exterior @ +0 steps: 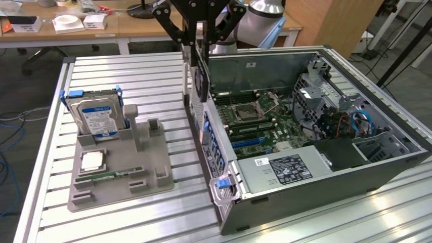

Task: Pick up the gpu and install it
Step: 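Pick up the gpu and move the gpu toward the slot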

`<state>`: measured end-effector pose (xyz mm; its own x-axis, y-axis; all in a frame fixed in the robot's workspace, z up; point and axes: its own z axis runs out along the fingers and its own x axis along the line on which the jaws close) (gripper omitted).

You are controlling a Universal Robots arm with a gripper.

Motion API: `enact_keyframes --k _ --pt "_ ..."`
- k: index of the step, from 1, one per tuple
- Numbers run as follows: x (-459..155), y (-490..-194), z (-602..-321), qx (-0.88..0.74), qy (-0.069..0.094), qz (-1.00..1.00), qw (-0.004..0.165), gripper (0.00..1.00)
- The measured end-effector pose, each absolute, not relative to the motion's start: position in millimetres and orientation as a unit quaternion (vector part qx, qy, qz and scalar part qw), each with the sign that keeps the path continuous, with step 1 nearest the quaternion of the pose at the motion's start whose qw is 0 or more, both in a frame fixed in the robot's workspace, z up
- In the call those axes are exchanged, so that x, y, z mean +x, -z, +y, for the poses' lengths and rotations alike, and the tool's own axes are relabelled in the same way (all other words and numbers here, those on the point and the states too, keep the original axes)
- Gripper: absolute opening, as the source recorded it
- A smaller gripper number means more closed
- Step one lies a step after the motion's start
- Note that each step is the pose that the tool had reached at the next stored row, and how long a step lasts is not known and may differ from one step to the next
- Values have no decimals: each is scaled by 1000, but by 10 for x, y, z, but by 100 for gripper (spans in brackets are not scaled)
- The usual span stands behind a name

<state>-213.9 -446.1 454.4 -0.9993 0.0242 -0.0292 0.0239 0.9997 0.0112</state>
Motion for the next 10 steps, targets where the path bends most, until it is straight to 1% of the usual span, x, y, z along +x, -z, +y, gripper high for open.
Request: enact_keyframes --k 10 --pt "-2011 -4544 -4461 12 -5 1000 15 25"
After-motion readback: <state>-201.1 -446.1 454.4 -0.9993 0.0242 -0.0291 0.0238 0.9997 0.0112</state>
